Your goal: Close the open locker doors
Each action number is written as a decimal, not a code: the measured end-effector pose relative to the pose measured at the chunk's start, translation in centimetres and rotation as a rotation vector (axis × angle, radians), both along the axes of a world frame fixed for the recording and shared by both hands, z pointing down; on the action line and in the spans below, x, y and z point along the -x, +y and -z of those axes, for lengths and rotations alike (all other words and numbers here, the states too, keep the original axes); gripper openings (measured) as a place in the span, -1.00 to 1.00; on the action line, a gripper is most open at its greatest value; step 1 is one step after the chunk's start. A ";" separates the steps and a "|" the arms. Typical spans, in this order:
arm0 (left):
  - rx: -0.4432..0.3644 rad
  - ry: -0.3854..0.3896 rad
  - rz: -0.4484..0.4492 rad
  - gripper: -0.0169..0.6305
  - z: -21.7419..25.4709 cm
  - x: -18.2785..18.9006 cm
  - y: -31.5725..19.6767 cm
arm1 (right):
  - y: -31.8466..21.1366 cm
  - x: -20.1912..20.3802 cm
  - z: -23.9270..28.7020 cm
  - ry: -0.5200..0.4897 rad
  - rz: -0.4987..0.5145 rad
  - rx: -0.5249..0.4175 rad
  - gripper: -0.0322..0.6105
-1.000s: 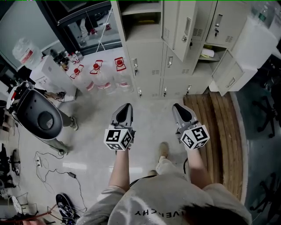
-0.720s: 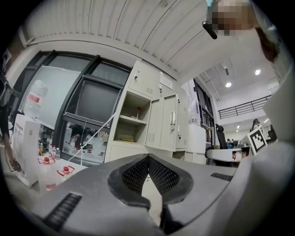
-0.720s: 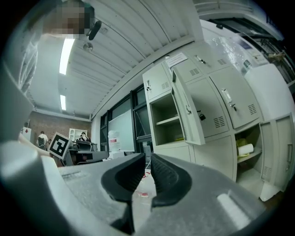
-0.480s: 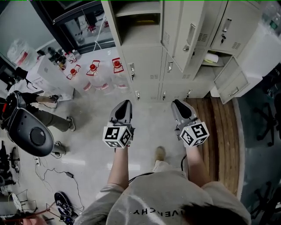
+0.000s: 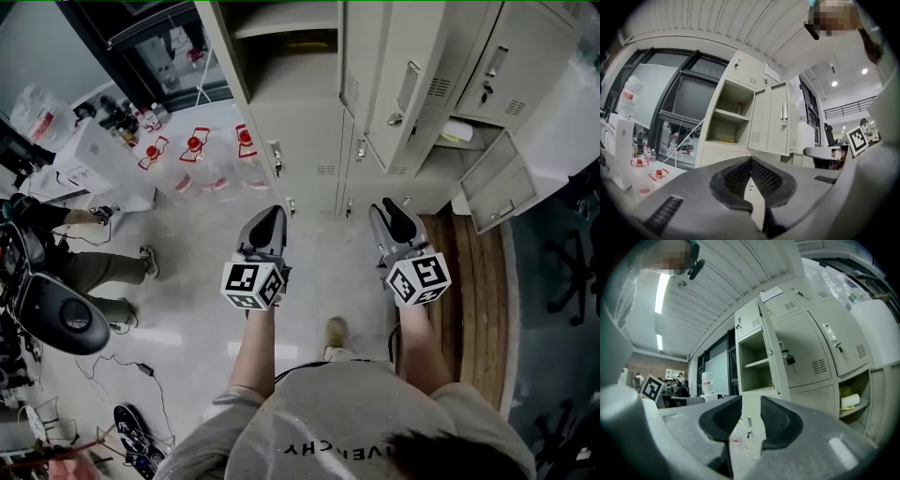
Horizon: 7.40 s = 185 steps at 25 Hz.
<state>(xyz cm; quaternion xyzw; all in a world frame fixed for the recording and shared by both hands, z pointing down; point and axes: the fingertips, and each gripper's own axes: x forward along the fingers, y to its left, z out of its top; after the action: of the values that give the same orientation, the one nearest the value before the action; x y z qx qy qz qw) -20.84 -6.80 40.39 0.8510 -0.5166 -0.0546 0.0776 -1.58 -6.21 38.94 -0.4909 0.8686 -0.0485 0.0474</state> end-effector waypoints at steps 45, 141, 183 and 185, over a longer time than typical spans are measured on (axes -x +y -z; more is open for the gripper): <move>-0.022 0.015 -0.047 -0.95 0.3 -0.1 -8.5 | -8.5 3.7 2.9 0.125 -0.071 -0.067 -0.58; -0.040 0.024 -0.170 -0.95 0.5 18.8 -27.1 | -30.5 29.8 2.1 0.105 -0.082 -0.020 -0.54; -0.022 0.017 -0.152 -0.95 0.6 17.7 -25.2 | -28.9 27.7 1.3 0.097 -0.040 0.022 -0.58; -0.020 0.015 -0.153 -0.95 0.7 17.1 -24.6 | -28.1 26.8 1.5 0.104 -0.044 0.016 -0.64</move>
<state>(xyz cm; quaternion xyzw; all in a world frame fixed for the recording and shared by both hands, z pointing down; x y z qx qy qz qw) -37.90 -31.43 39.68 0.8882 -0.4490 -0.0601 0.0771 -28.41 -34.27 37.43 -0.5122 0.8584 -0.0287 -0.0007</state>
